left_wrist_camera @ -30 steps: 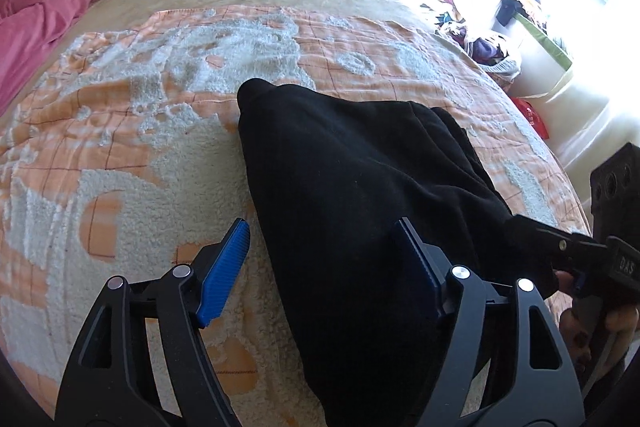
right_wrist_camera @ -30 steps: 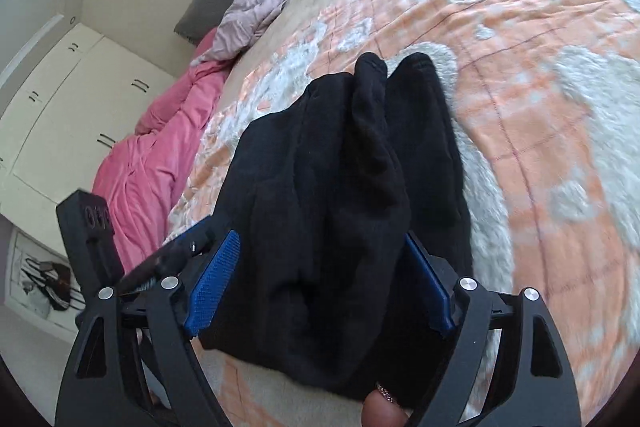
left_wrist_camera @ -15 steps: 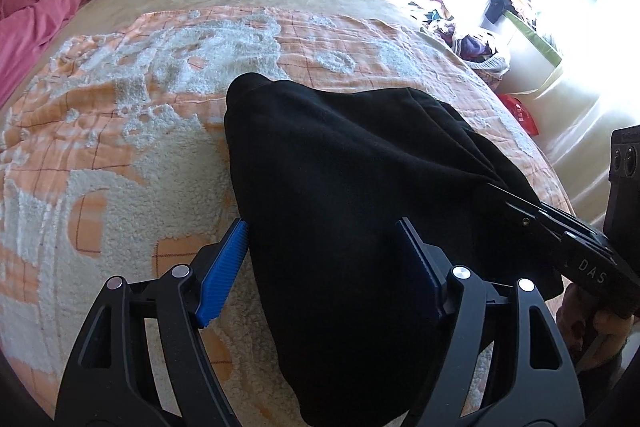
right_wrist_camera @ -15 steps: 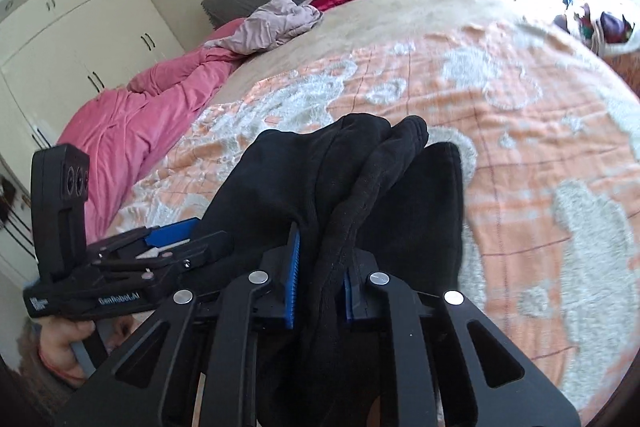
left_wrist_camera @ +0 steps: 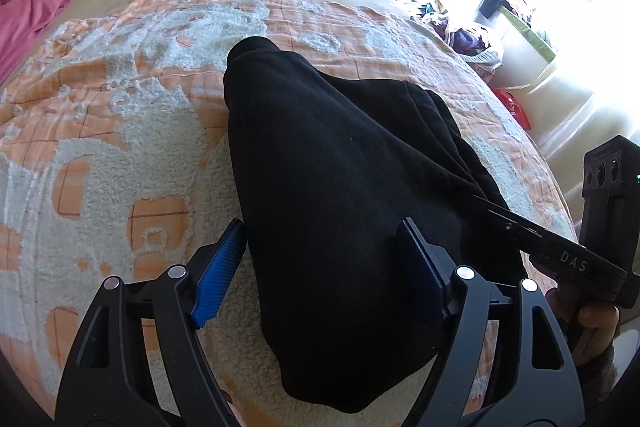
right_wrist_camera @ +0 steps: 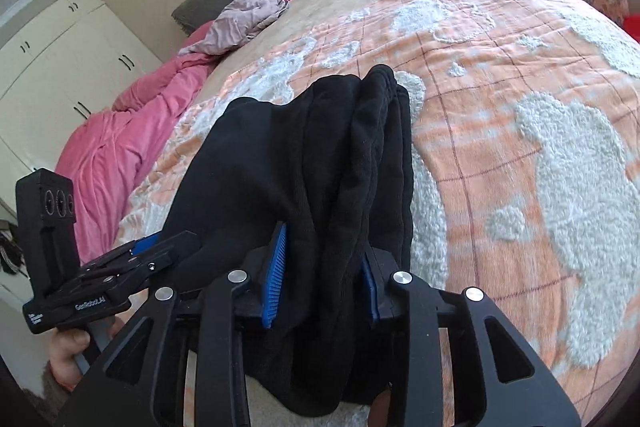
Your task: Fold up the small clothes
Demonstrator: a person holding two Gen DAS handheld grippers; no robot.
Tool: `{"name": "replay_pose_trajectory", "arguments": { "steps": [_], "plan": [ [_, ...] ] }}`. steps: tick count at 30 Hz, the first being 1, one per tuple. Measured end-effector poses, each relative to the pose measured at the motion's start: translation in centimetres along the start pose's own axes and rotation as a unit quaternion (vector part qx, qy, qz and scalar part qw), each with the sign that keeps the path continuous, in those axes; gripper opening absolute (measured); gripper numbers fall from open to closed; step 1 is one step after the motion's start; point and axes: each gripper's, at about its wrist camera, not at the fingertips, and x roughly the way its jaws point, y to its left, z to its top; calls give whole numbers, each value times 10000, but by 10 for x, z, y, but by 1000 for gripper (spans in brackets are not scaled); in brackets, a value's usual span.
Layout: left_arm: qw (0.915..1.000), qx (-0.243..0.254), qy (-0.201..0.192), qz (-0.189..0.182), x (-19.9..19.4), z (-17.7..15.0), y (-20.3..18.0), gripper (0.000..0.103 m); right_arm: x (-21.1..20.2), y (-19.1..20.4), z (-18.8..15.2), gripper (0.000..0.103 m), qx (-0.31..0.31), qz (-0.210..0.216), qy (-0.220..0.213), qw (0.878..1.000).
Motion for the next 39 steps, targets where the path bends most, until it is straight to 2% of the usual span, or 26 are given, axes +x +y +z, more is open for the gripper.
{"name": "replay_pose_trajectory", "arguments": {
  "steps": [1,3,4,5,6,11,13,14,17,20,25,30,31,33,37,39],
  "plan": [
    [10000,1,-4,-3,-2,-1,-1,69,-3,0,-2,33,17,60,1,10000],
    [10000,8,-20,-5,-6,-2,-1,69,-8,0,-4,42,85,164,38,9998],
    [10000,10,-25,-15,-9,-4,-2,69,-9,-1,-7,42,114,211,71,9997],
    [10000,12,-36,-36,-11,-5,-3,69,-12,-3,-8,33,125,195,60,9997],
    [10000,12,-40,-53,-12,-6,-3,70,-13,-2,-8,18,82,174,71,9998],
    [9999,101,-22,-131,-17,-13,-9,73,-23,13,-9,17,-446,-446,-164,9979],
    [9998,169,28,-100,-14,-16,-11,73,-13,8,-14,31,-440,-678,-2,9967],
    [9998,187,66,-82,-12,-18,-12,73,-10,6,-16,46,-445,-852,24,9954],
    [9997,202,132,-72,-10,-22,-14,73,-17,6,-19,47,-351,-801,-121,9961],
    [9996,215,158,-65,-10,-23,-14,74,-27,13,-30,48,-504,-948,-395,9934],
    [9996,209,150,-62,-14,-26,-15,74,-45,19,-49,54,-530,-1071,-767,9899],
    [9998,158,35,-94,-26,-33,-12,76,-74,22,-65,76,-467,-1032,-1214,9861],
    [9998,140,-8,-111,-29,-34,-12,77,-80,24,-69,77,-492,-1026,-1303,9849],
    [9998,124,-97,-138,-36,-36,-12,82,-89,29,-78,87,-563,-1098,-1481,9812],
    [9992,118,-339,-174,-55,-45,-12,89,-103,42,-94,96,-710,-1204,-1720,9751],
    [9988,138,-434,-191,-62,-50,-12,93,-108,48,-101,97,-788,-1267,-1807,9721]
  ]
}}
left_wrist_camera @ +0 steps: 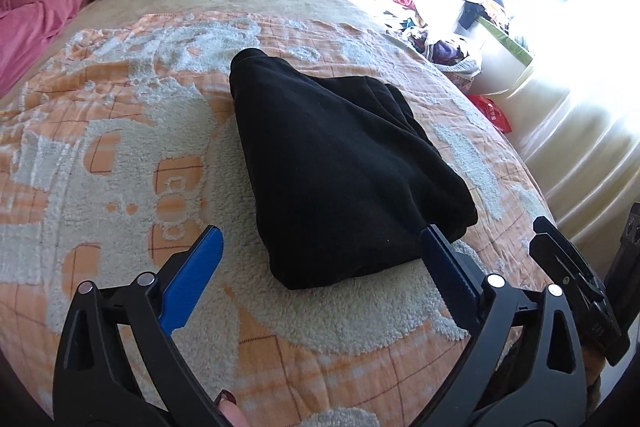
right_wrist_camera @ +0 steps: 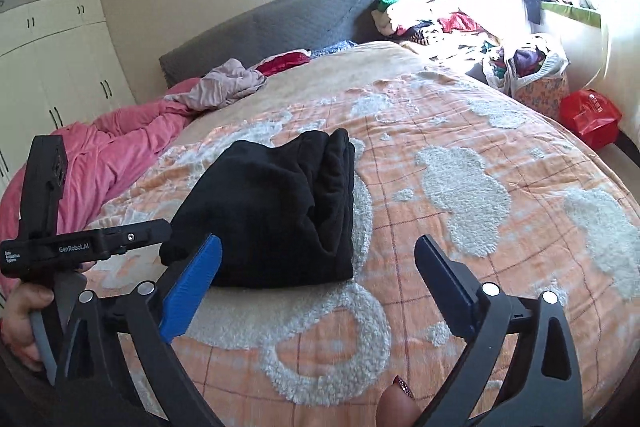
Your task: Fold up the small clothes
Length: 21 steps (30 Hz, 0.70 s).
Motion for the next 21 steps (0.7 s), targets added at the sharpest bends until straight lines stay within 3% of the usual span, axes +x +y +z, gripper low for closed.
{"name": "replay_pose_trajectory", "arguments": {
  "steps": [14,21],
  "plan": [
    [9974,285,-657,103,-44,-43,7,93,-45,33,-38,98,-630,-595,-640,9942],
    [9978,328,-518,260,-44,-68,13,93,-44,44,-60,98,-724,-628,-319,9949]
  ]
}}
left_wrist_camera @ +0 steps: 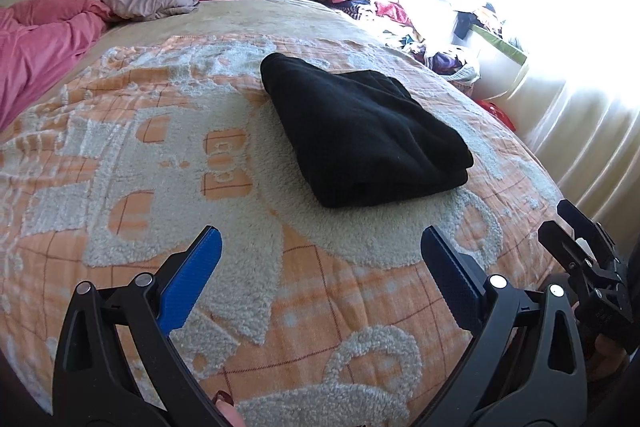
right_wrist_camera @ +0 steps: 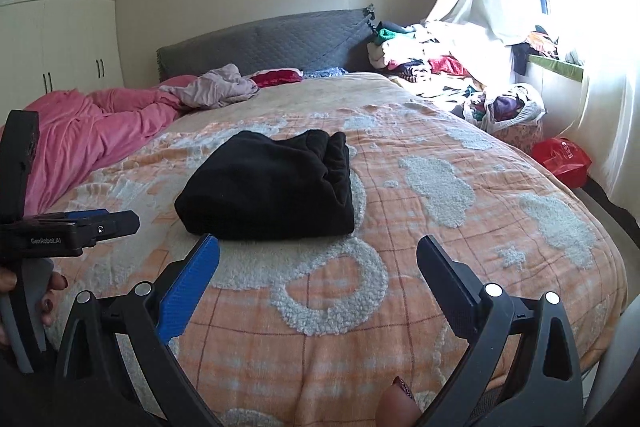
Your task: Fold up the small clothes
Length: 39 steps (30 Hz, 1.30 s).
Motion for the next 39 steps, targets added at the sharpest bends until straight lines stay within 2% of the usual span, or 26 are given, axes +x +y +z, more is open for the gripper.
{"name": "replay_pose_trajectory", "arguments": {
  "steps": [6,12,23,39],
  "plan": [
    [9998,-71,145,87,1,-20,6,93,5,13,-21,98,-105,-153,284,9994],
    [9994,-221,244,144,2,-31,14,93,11,11,-28,98,73,-236,426,9988],
    [9989,-290,317,189,4,-34,15,93,19,10,-32,98,19,-408,584,9975],
    [9983,-296,402,295,5,-35,16,93,23,6,-33,98,104,-400,681,9968]
  ]
}}
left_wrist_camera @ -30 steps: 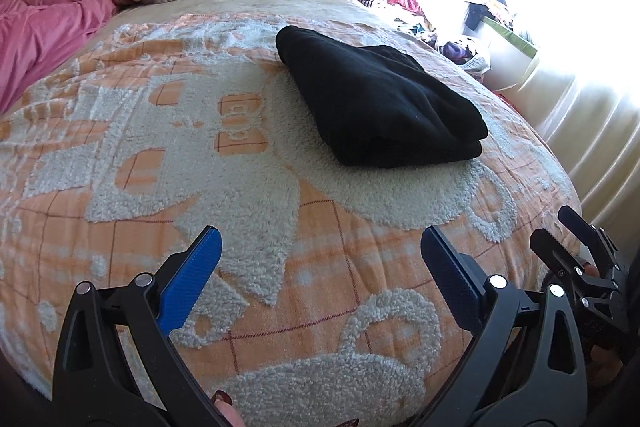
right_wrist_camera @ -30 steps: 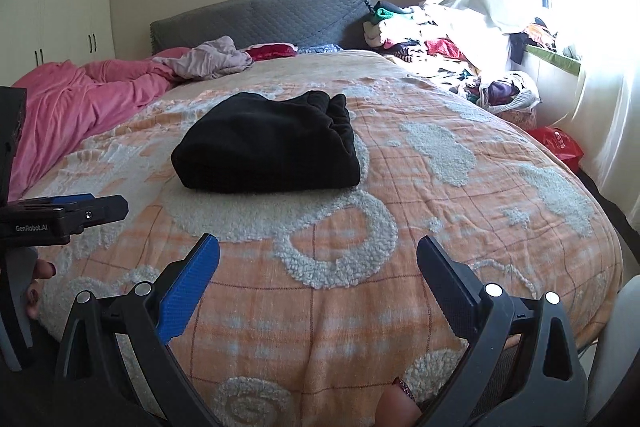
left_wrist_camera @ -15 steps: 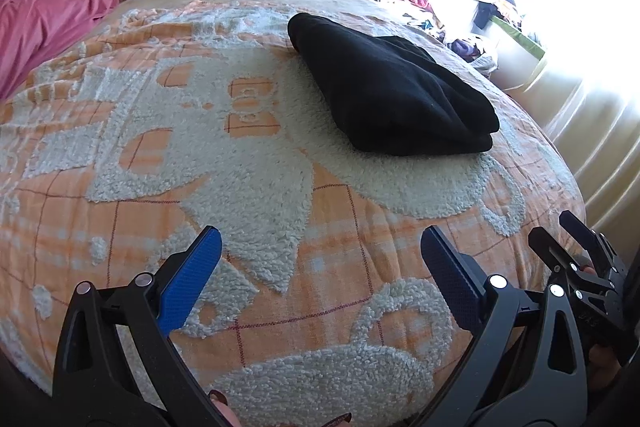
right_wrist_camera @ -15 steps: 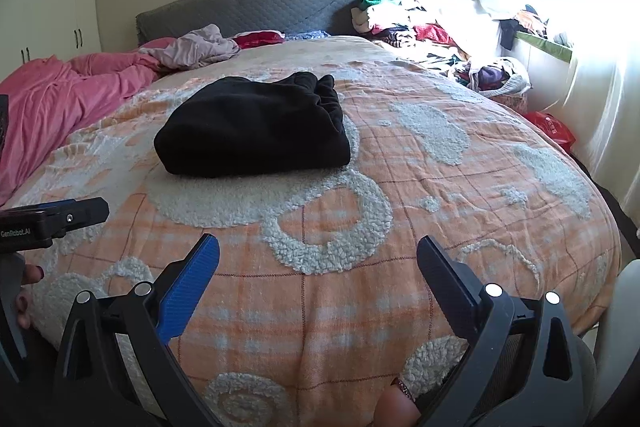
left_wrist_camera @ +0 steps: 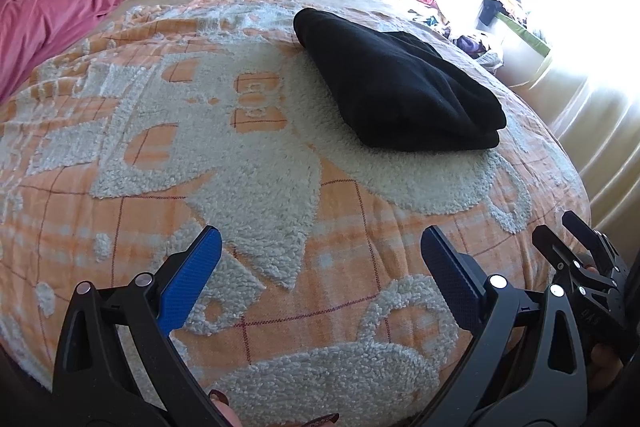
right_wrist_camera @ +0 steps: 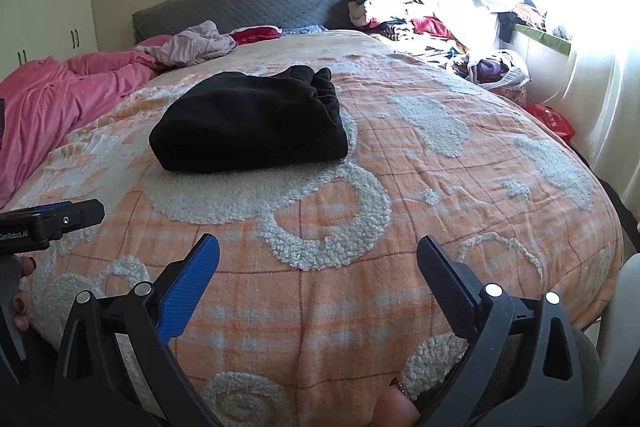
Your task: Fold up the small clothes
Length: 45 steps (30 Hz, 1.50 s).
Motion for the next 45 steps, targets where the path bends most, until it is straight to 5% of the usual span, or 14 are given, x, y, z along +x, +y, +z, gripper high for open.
{"name": "replay_pose_trajectory", "arguments": {
  "steps": [45],
  "plan": [
    [9999,90,30,101,-1,-1,-3,93,1,0,0,98,-24,-87,3,10000]
  ]
}}
